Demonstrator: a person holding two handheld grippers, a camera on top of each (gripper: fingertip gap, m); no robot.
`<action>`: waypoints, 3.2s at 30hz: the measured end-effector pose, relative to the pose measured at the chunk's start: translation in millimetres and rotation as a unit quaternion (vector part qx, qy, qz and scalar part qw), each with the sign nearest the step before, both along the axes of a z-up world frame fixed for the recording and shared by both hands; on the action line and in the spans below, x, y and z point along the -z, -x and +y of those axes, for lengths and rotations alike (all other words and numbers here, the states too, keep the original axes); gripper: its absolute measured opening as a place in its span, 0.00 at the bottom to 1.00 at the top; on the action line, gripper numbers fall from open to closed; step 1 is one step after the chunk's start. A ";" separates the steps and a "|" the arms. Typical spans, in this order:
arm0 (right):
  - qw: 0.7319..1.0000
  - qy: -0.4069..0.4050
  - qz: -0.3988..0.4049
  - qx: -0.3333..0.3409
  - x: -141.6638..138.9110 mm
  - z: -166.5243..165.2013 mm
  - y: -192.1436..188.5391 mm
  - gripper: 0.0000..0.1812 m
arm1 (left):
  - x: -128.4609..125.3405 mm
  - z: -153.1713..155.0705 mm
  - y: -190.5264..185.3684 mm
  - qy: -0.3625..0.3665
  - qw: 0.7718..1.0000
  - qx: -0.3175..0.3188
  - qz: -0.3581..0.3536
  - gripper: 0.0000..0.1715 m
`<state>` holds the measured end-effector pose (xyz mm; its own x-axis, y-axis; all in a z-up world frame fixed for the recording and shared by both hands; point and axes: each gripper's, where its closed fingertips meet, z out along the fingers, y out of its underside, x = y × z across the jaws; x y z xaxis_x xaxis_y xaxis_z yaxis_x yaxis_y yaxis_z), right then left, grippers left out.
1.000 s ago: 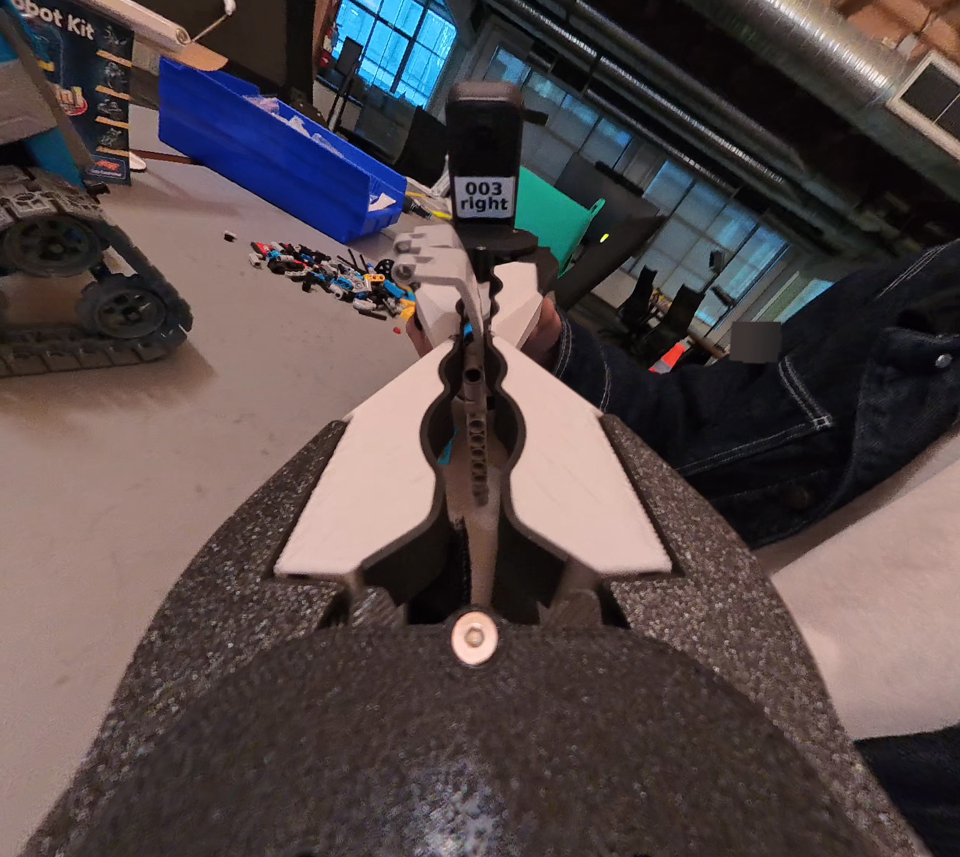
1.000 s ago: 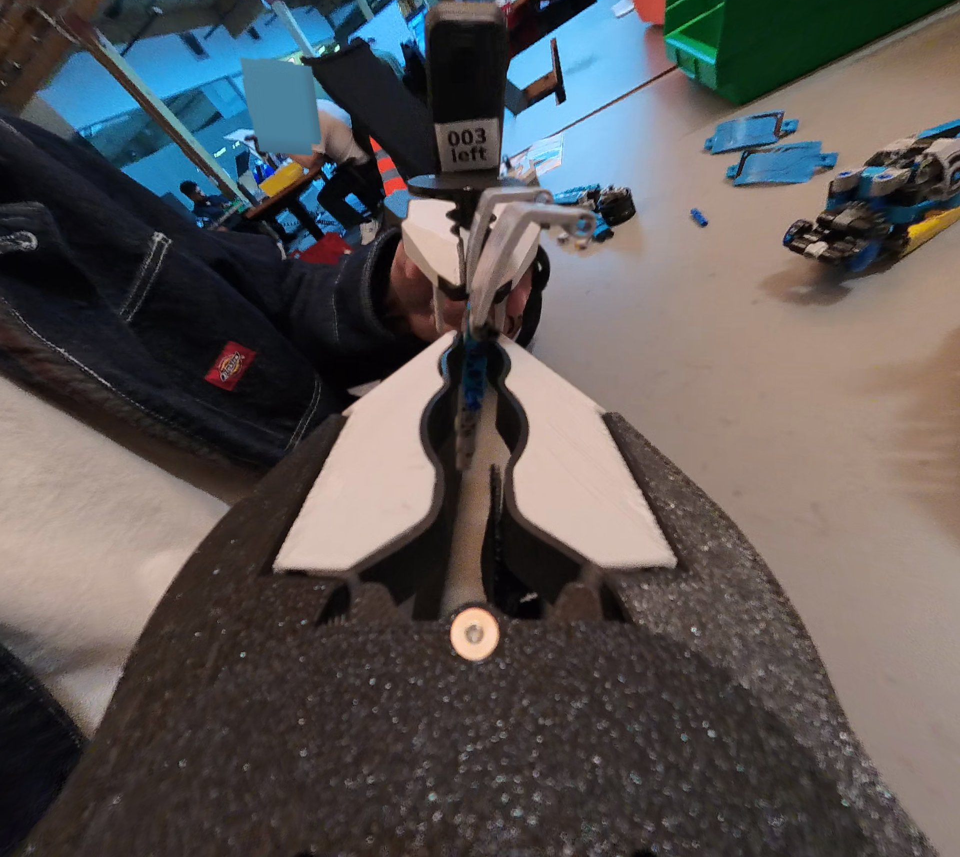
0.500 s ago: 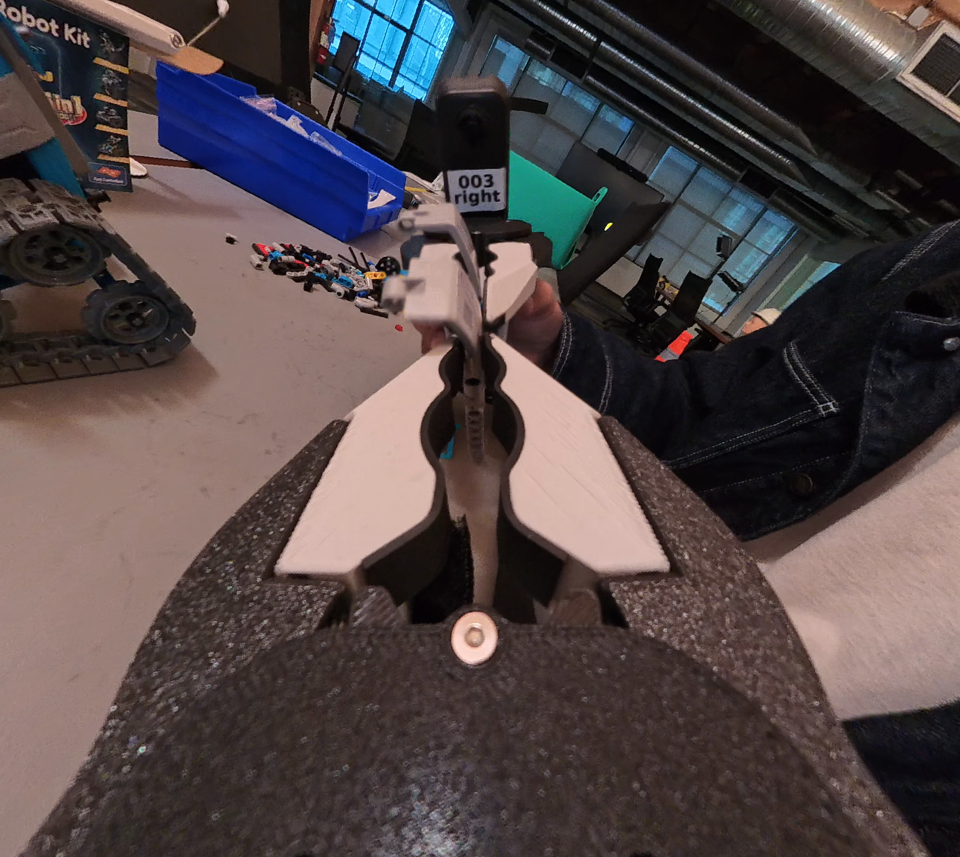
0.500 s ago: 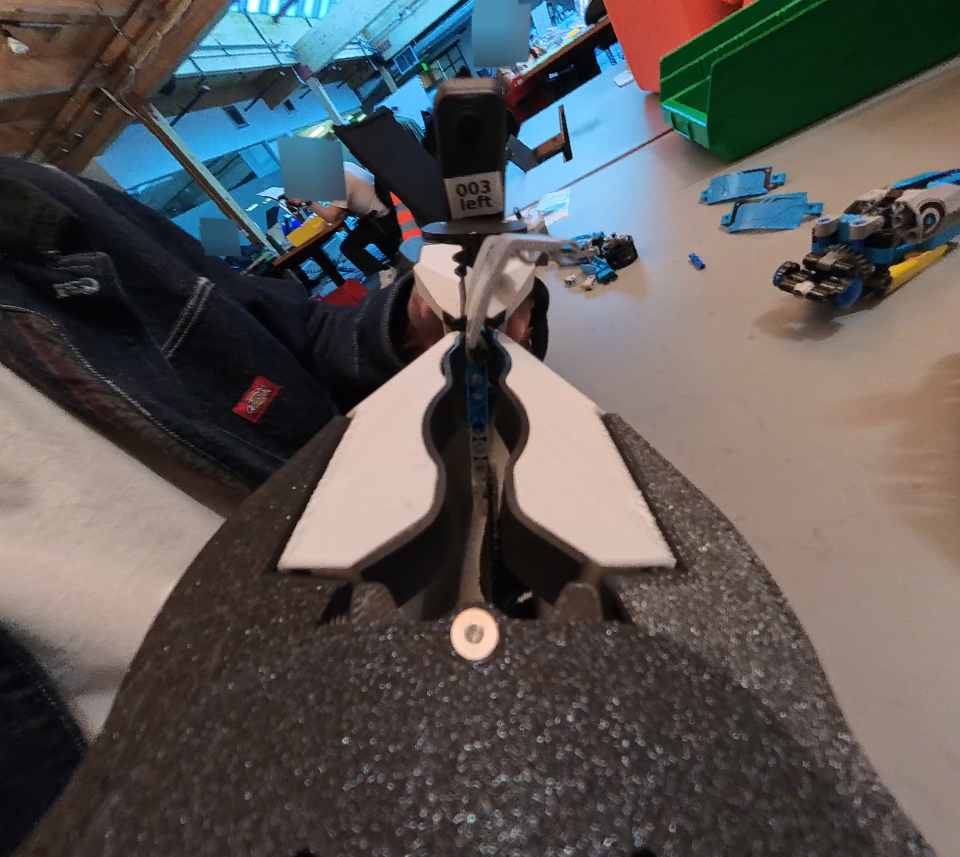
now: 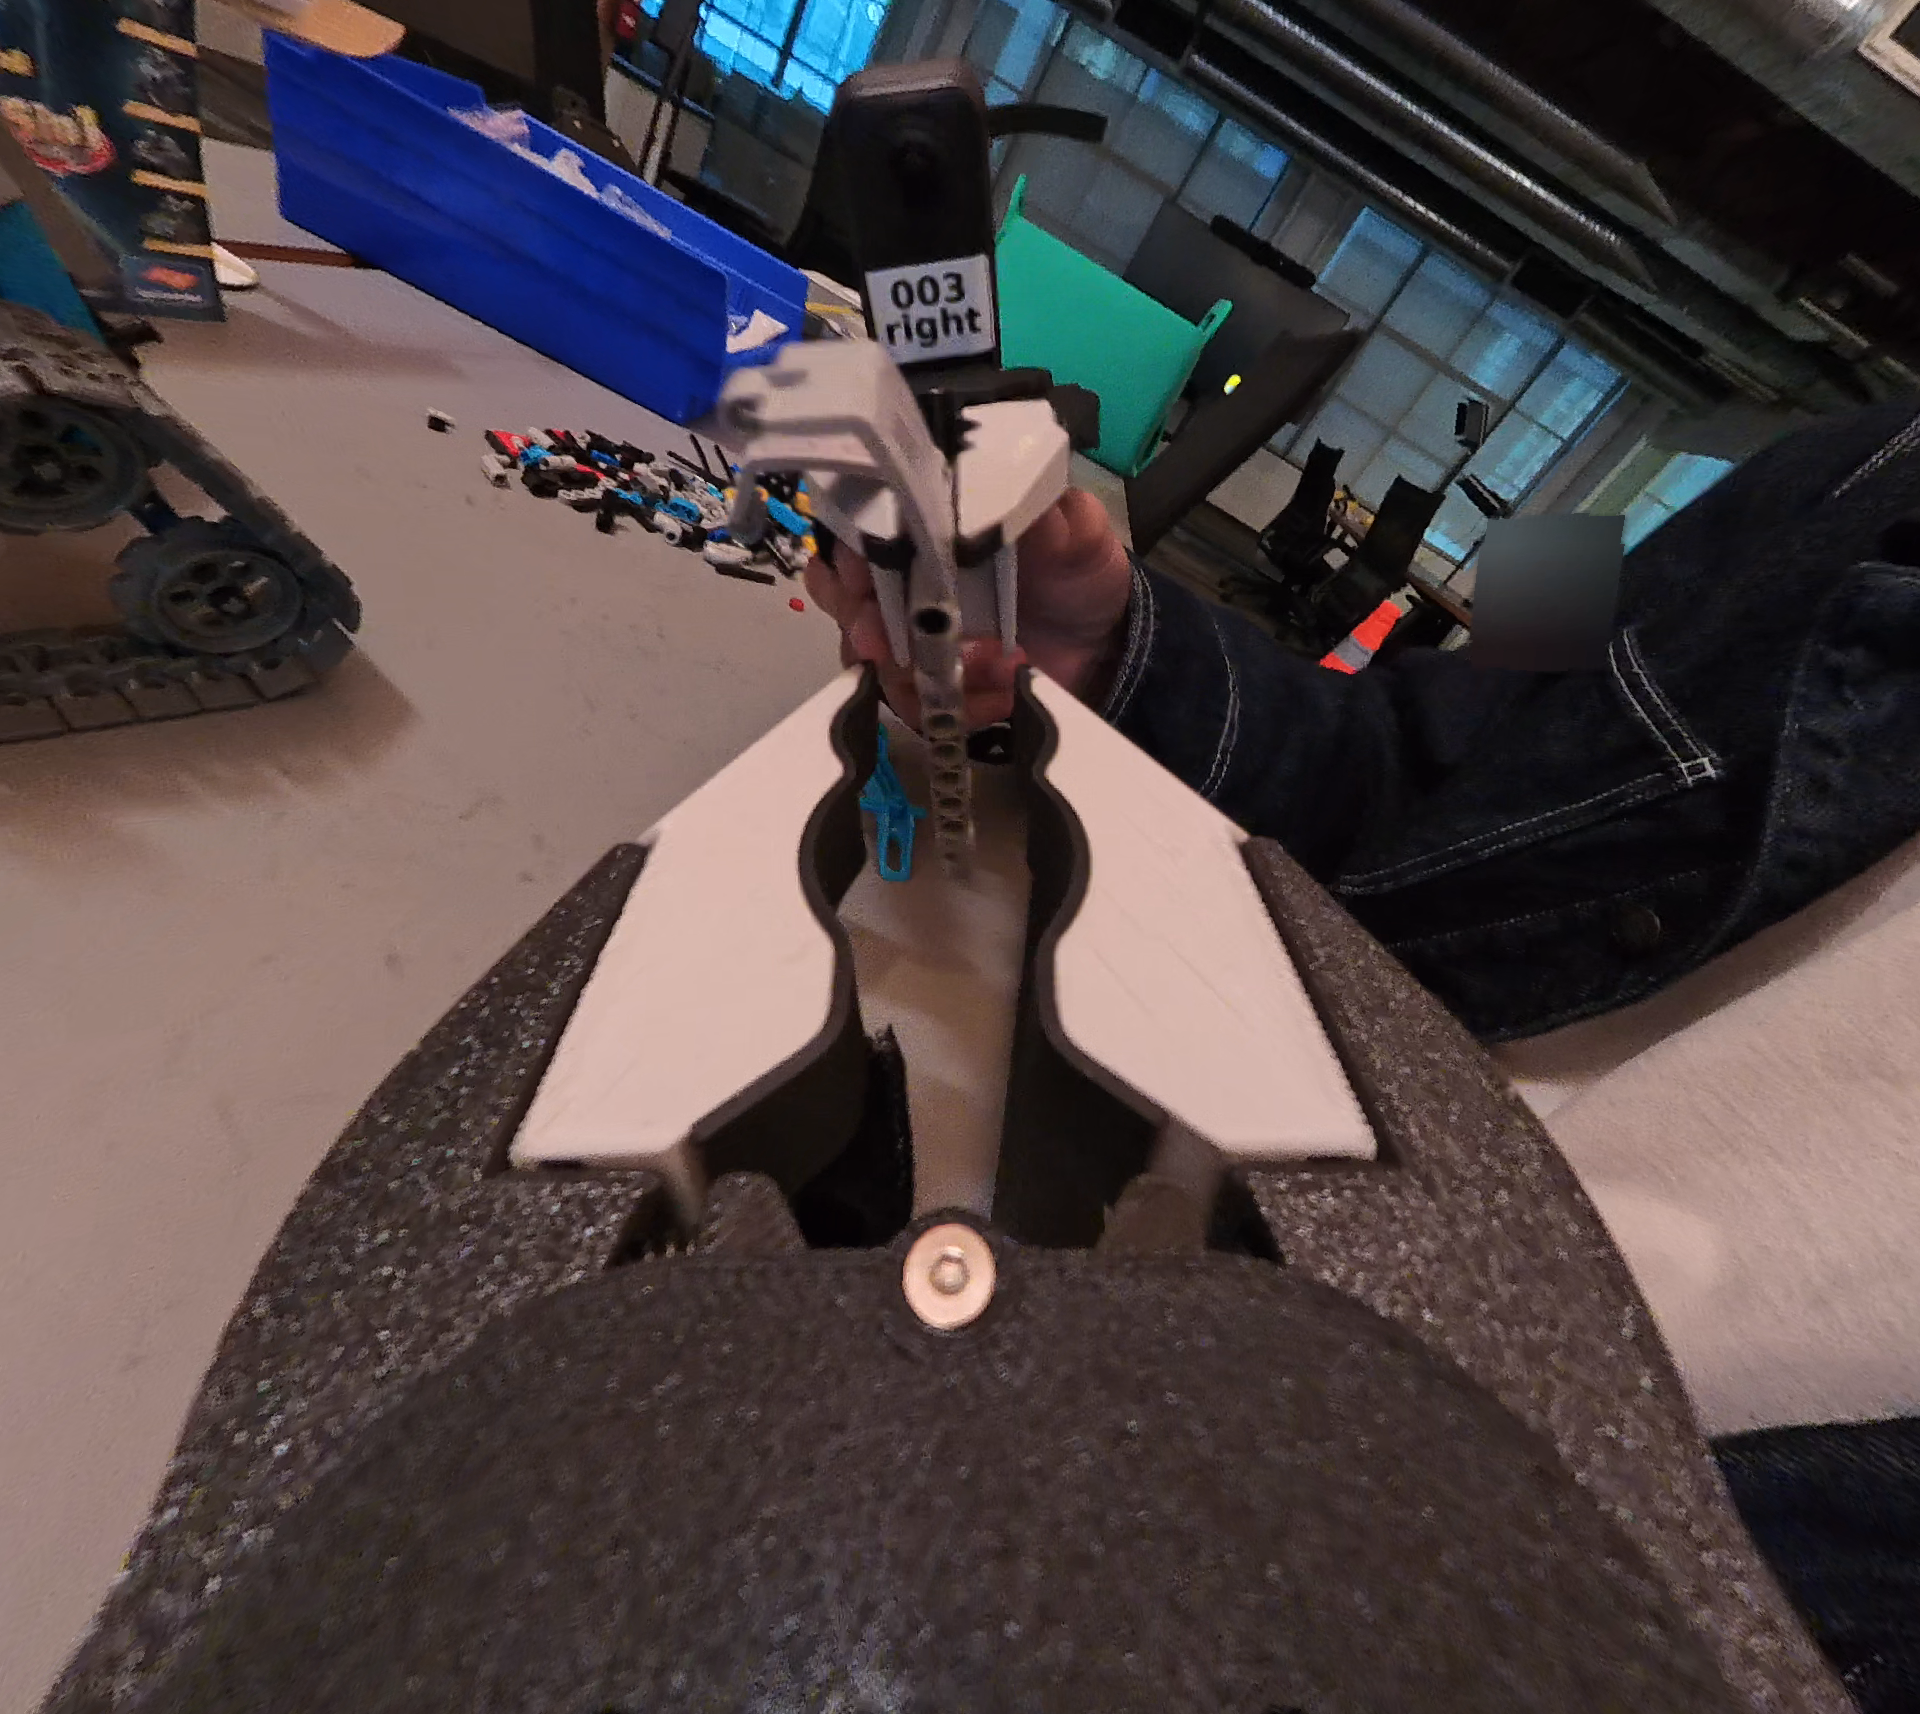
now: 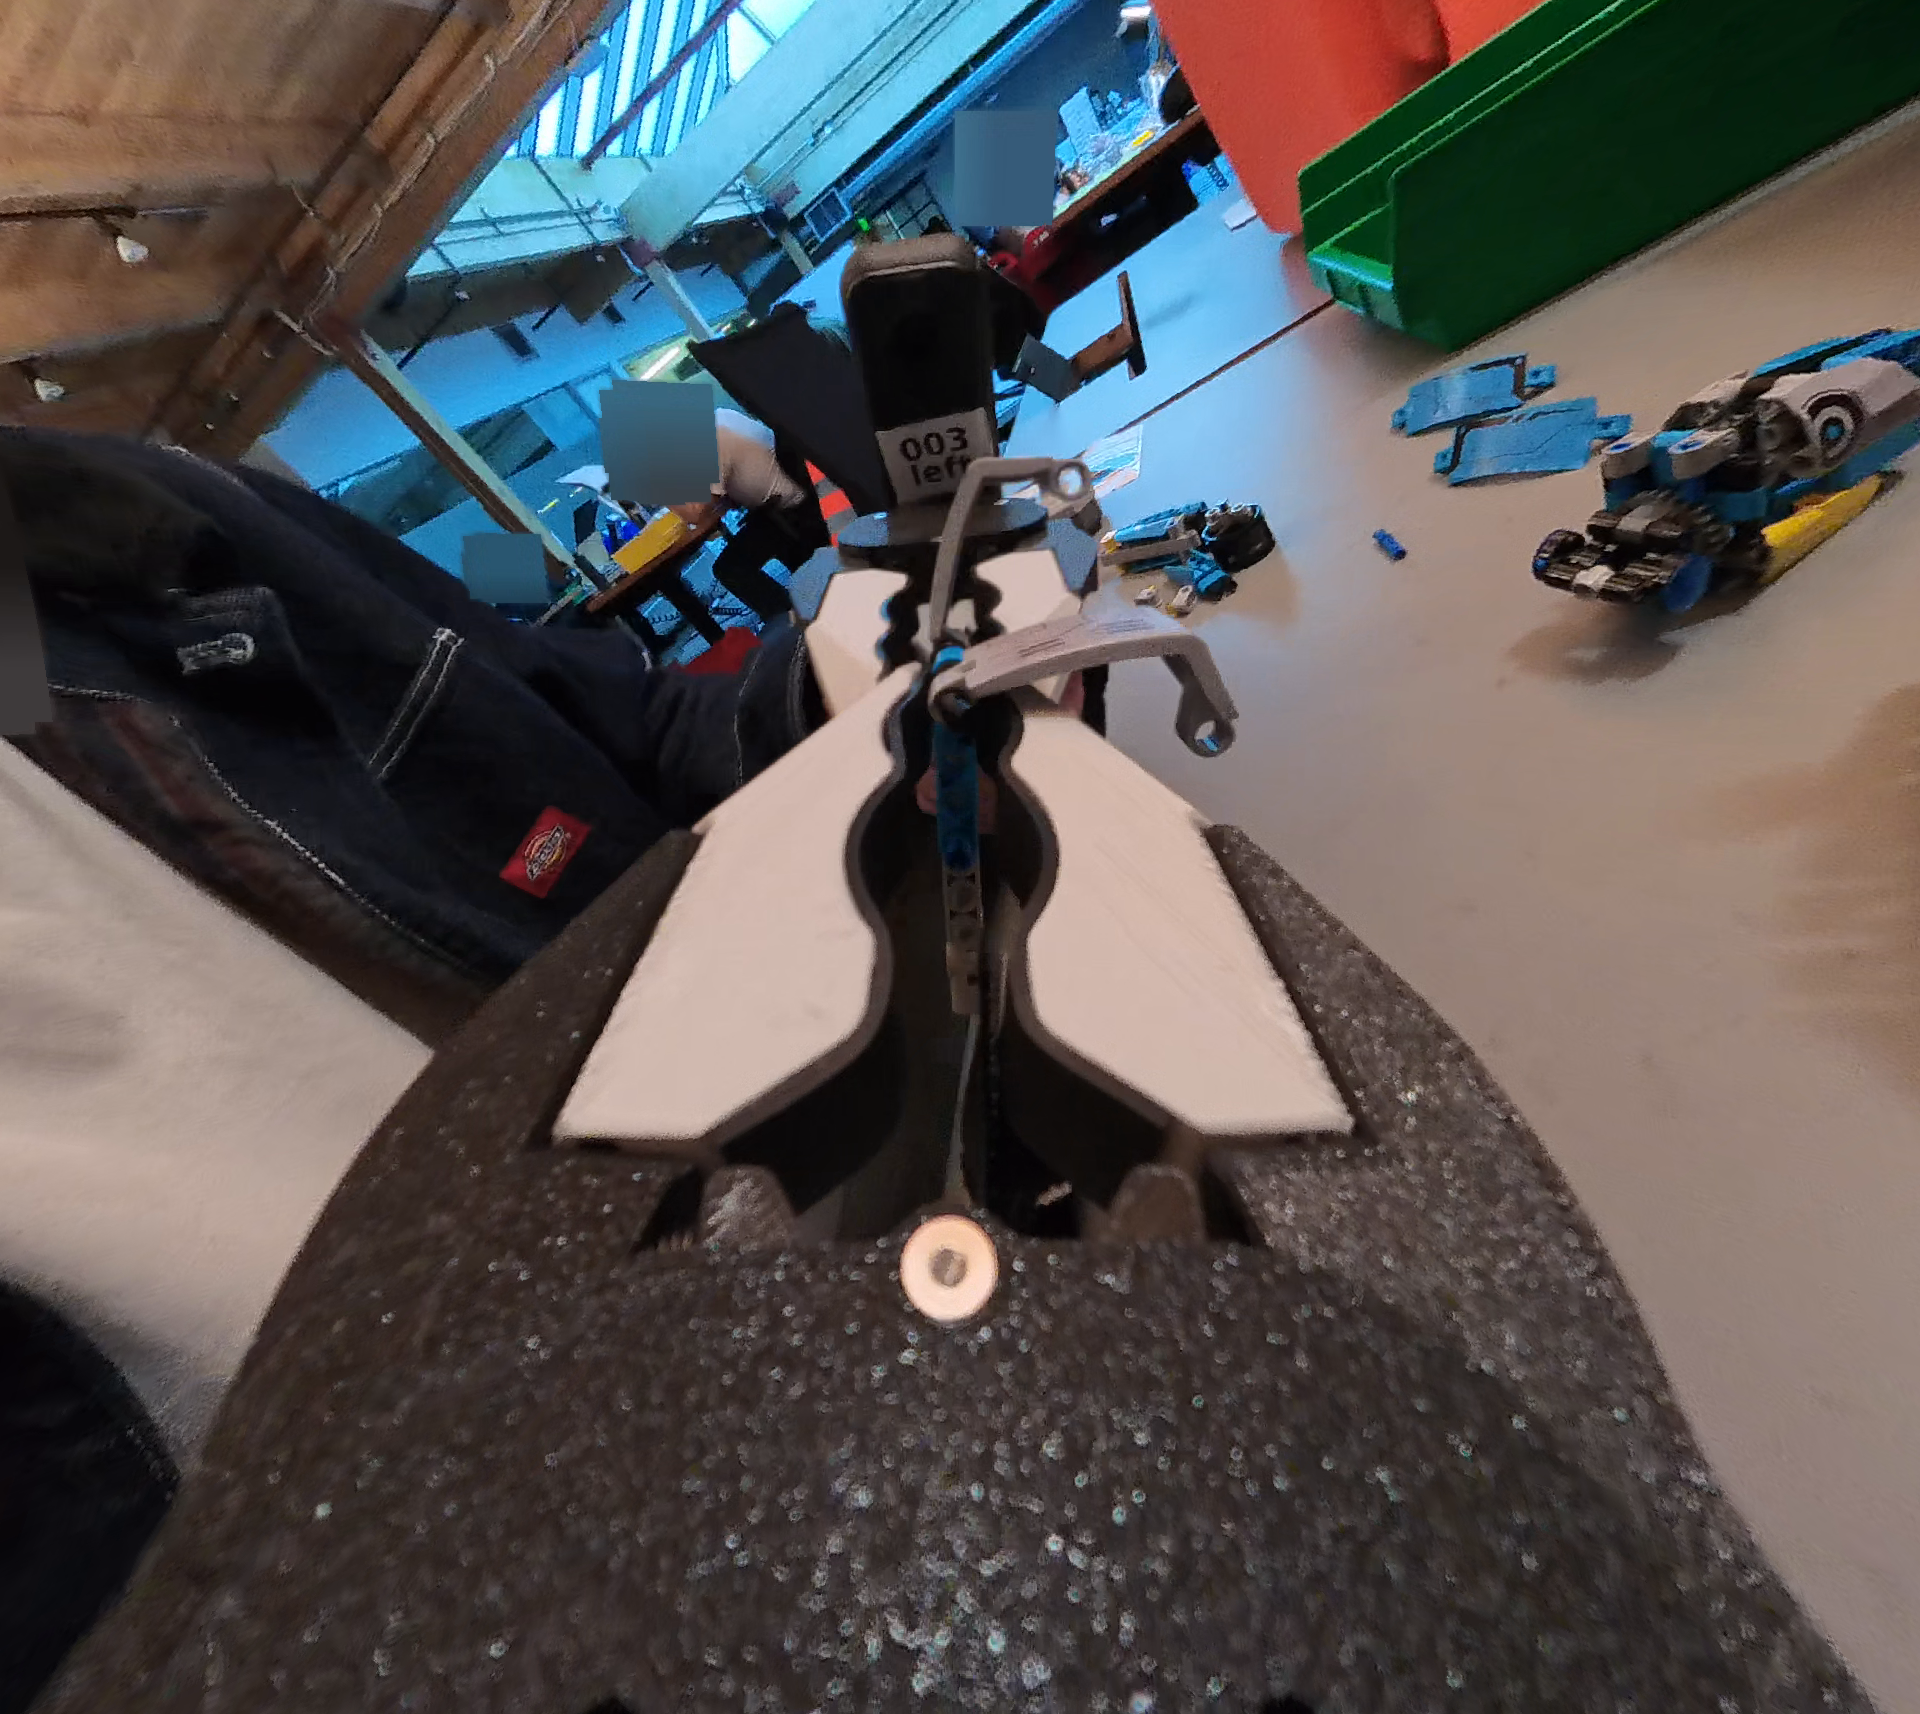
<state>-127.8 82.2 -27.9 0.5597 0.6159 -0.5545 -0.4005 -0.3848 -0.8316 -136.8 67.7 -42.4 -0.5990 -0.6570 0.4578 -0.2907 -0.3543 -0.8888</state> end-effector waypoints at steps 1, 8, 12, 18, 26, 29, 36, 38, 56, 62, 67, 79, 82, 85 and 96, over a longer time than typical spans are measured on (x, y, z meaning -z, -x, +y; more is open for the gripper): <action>1.000 0.000 0.001 0.000 -0.1 0.8 1.4 0.03 | -0.2 -2.6 -1.5 -0.004 1.000 0.000 -0.003 0.13; 0.999 0.008 -0.036 -0.005 8.2 -4.5 0.6 0.09 | -5.9 8.6 -1.1 0.042 0.999 -0.007 0.000 0.03; 0.998 0.013 -0.065 -0.017 15.5 -3.4 9.8 0.03 | -1.9 3.0 -1.7 0.022 1.000 -0.002 0.006 0.03; 0.999 0.011 -0.036 -0.015 9.2 -2.1 9.4 0.03 | -6.3 4.3 -2.6 0.036 0.999 -0.007 -0.004 0.04; 0.997 -0.006 0.007 0.071 -1.7 -15.2 -54.6 0.02 | -20.4 55.7 13.7 0.091 0.994 -0.061 -0.029 0.03; 0.996 -0.001 -0.014 0.093 4.9 -36.8 -83.6 0.03 | -17.7 99.0 27.0 0.108 0.988 -0.108 -0.027 0.03; 0.969 0.138 -0.201 0.049 81.4 -31.5 -57.8 0.03 | -15.2 79.2 18.1 0.132 0.989 -0.066 -0.007 0.03; 0.963 0.141 -0.225 0.043 87.4 -31.4 -53.3 0.03 | -14.6 73.6 16.9 0.130 0.990 -0.057 -0.005 0.03; 0.999 0.011 -0.038 -0.007 5.6 -13.4 19.8 0.13 | -15.9 9.7 9.7 0.047 0.999 -0.003 -0.026 0.03; 0.999 0.007 -0.051 0.000 6.7 -11.0 24.0 0.05 | -15.8 5.9 10.8 0.043 0.999 0.007 -0.027 0.03; 0.999 0.006 -0.041 -0.002 5.7 -11.9 23.5 0.01 | -17.2 1.9 12.8 0.035 0.999 0.013 -0.035 0.03; 0.999 0.017 -0.028 0.007 9.9 -9.8 18.7 0.01 | -10.3 2.8 11.1 -0.011 0.999 -0.003 -0.032 0.03; 0.989 -0.033 0.079 0.118 -21.4 -28.4 -68.8 0.00 | -15.4 36.1 26.3 0.001 0.998 -0.033 -0.046 0.03; 0.981 -0.019 -0.017 0.193 -12.5 -69.3 -132.0 0.01 | -16.0 67.3 31.4 0.009 0.995 -0.083 -0.049 0.03; 0.795 0.311 -0.350 0.385 110.7 -192.4 -282.6 0.02 | 0.8 42.2 14.0 0.020 0.999 -0.047 0.006 0.03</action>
